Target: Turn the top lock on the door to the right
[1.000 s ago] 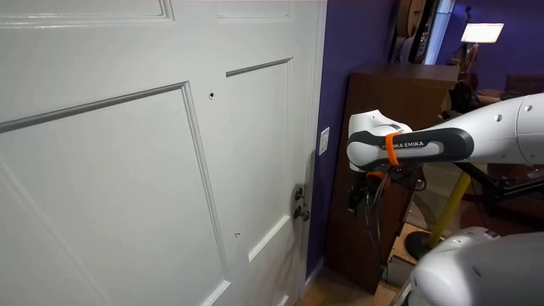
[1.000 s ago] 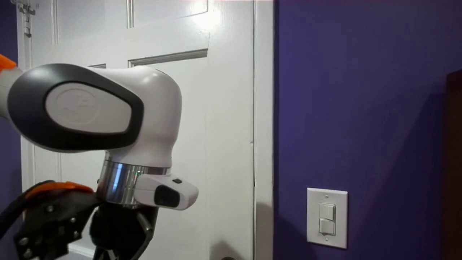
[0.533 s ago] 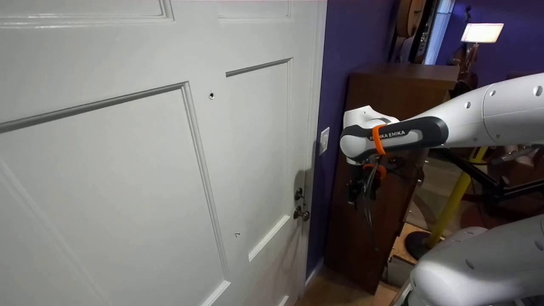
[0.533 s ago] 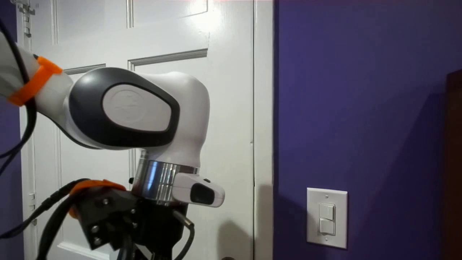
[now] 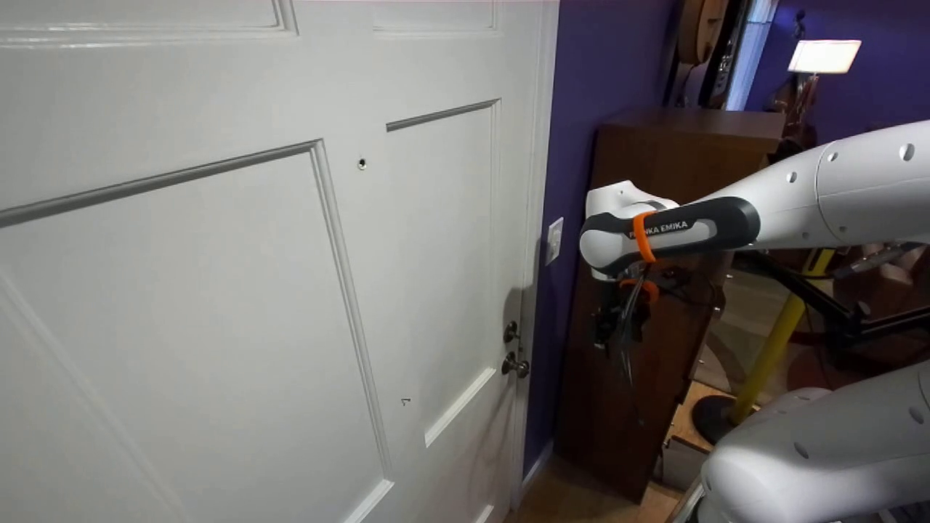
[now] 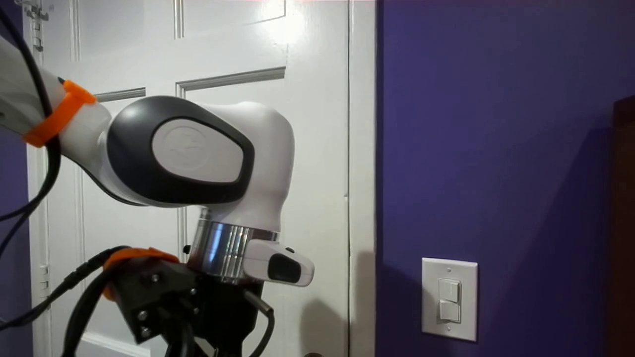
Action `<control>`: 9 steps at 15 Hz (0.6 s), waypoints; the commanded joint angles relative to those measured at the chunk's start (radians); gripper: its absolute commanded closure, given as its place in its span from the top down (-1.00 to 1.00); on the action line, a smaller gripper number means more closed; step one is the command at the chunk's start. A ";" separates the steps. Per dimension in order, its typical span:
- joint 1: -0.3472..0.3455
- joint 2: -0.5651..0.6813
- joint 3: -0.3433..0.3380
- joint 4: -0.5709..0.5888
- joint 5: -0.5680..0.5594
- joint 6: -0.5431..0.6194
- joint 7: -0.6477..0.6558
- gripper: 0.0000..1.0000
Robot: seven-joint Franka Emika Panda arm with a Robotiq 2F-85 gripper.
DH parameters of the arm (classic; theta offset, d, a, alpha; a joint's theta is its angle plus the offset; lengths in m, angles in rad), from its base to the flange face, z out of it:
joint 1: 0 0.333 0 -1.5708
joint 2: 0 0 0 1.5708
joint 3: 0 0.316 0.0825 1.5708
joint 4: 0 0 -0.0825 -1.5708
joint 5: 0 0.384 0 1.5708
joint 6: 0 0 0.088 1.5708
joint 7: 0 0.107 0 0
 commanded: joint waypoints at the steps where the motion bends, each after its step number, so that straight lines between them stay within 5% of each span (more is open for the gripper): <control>1: -0.016 -0.050 0.047 -0.048 -0.116 0.098 0.058 1.00; 9: -0.018 -0.009 0.157 -0.163 -0.395 0.553 0.183 1.00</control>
